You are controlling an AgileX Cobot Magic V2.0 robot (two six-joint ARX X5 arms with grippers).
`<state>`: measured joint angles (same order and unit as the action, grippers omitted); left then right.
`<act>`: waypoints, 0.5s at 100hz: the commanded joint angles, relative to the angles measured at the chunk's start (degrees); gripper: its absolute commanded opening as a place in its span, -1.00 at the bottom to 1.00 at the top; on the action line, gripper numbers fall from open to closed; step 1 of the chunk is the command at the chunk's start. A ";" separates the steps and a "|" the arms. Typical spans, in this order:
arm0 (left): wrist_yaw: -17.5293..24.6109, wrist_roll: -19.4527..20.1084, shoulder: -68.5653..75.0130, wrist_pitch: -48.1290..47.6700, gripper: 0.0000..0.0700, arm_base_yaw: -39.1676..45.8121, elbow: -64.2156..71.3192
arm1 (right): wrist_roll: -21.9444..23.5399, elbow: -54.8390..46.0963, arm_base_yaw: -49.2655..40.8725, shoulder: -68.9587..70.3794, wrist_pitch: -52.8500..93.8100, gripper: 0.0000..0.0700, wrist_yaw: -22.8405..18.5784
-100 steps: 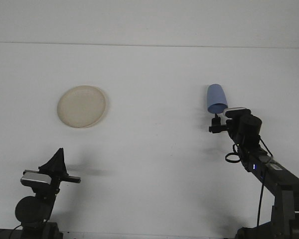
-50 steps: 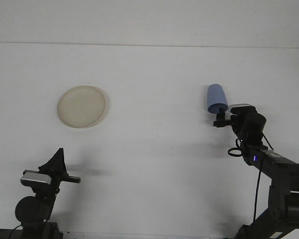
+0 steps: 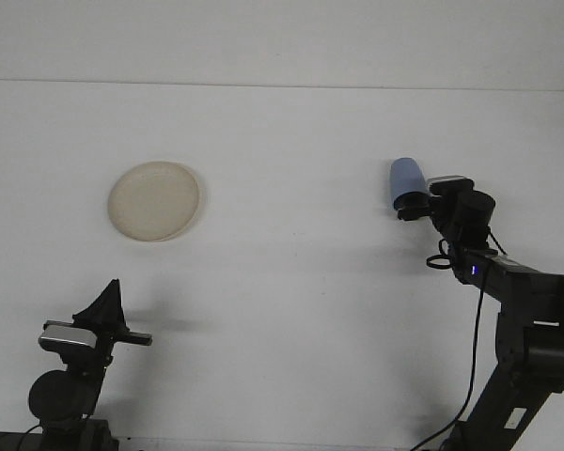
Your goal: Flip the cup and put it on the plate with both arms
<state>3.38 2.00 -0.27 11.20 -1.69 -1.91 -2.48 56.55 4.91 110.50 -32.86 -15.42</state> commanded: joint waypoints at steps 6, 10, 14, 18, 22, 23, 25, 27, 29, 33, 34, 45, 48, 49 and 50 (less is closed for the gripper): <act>0.00 0.11 0.09 0.83 -0.97 -0.04 1.09 | 1.18 1.31 -0.04 1.75 -0.72 -0.34 -0.48; 0.00 0.11 0.09 0.81 -0.97 -0.04 1.09 | 1.16 1.31 -0.07 1.75 -1.05 -0.66 -1.38; 0.00 0.11 0.09 0.83 -0.97 -0.04 1.09 | 1.18 1.31 -0.07 1.75 -1.36 -0.95 -1.92; 0.00 0.11 0.09 0.85 -0.97 -0.04 1.09 | 1.27 1.31 -0.07 1.75 -1.46 -1.00 -3.06; 0.00 0.11 0.09 0.81 -0.97 -0.04 1.09 | 1.64 1.31 -0.07 1.75 -1.46 -1.00 -3.32; 0.00 0.11 0.09 0.81 -0.97 -0.04 1.09 | 1.81 1.31 -0.07 1.73 -1.44 -1.00 -3.32; 0.00 0.11 0.09 0.81 -0.97 -0.04 1.09 | 2.10 1.31 -0.07 1.73 -1.42 -1.00 -3.32; 0.00 0.11 0.09 0.83 -0.97 -0.04 1.09 | 2.60 1.31 -0.07 1.70 -1.38 -1.00 -3.32; 0.00 0.11 0.09 0.83 -0.97 -0.04 1.09 | 3.02 1.31 -0.07 1.66 -1.27 -1.00 -3.32; 0.00 0.11 0.09 0.83 -0.97 -0.04 1.09 | 3.80 1.31 -0.07 1.29 -0.57 -1.00 -3.30; 0.00 0.11 0.09 0.83 -0.97 -0.04 1.09 | 4.00 1.31 -0.07 1.16 -0.31 -1.00 -3.30; 0.00 0.11 0.09 0.83 -0.97 -0.04 1.09 | 4.15 1.27 -0.28 -1.66 2.89 -1.00 -3.91; 0.00 0.11 0.09 0.83 -0.97 -0.04 1.09 | 3.89 1.27 -0.52 -2.91 3.96 -1.00 -3.93; 0.00 0.11 0.09 0.83 -0.97 -0.04 1.09 | 3.87 1.27 -0.59 -3.32 4.28 -1.00 -3.93; 0.00 0.11 0.09 0.83 -0.97 -0.04 1.09 | 3.89 1.27 -0.68 -3.80 4.66 -1.00 -3.93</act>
<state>3.38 2.00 -0.27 11.20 -1.67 -1.91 0.84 57.12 4.82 109.14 -29.56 -18.94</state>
